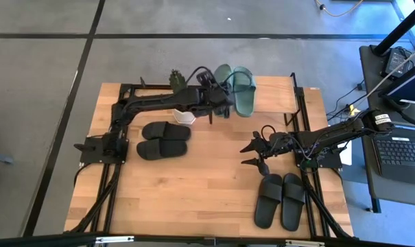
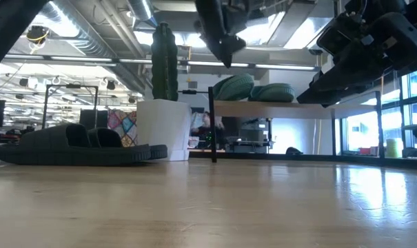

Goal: Pick and place slides into the shelf
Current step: Put the green slipper on the shelf

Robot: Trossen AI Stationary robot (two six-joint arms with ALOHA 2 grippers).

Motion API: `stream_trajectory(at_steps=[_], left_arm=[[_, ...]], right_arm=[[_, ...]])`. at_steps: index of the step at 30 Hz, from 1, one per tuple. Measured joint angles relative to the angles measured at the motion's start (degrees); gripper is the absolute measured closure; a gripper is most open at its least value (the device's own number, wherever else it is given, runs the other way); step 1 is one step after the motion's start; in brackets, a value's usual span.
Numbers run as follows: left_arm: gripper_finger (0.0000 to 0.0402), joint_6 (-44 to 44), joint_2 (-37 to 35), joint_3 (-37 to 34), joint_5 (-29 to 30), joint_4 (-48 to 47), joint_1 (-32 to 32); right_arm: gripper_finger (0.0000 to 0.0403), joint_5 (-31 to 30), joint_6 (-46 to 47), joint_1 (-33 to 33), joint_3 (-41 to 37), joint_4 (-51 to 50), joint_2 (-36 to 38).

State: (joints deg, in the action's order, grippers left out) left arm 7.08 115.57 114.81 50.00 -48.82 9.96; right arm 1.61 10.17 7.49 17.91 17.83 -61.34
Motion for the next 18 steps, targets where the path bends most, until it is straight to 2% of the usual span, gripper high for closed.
stream_trajectory(at_steps=[3, 5, 13, 16, 18], left_arm=[[0.0167, -3.6, -1.9, 0.0, -7.7, -3.0, -1.7], [0.0167, -5.4, -3.0, -0.1, -10.7, -4.2, -3.0], [0.0166, -8.1, -7.4, -0.3, -7.8, -5.9, -11.8], [0.0166, -9.6, -11.8, -4.3, -7.4, -5.3, -15.2], [0.0166, -10.9, -16.4, -9.8, -8.6, -2.5, -17.2]], right_arm=[[0.0171, 0.1, -0.2, 0.0, 0.0, 0.0, 0.0], [0.0171, 0.6, -1.5, 0.2, 0.0, -0.1, 0.0], [0.0171, 1.5, -1.7, 0.8, 0.0, 0.7, 0.0], [0.0171, 1.5, -1.8, 0.9, 0.0, 0.9, 0.0], [0.0171, 1.5, -3.0, 0.9, 0.0, 1.1, 0.0]])
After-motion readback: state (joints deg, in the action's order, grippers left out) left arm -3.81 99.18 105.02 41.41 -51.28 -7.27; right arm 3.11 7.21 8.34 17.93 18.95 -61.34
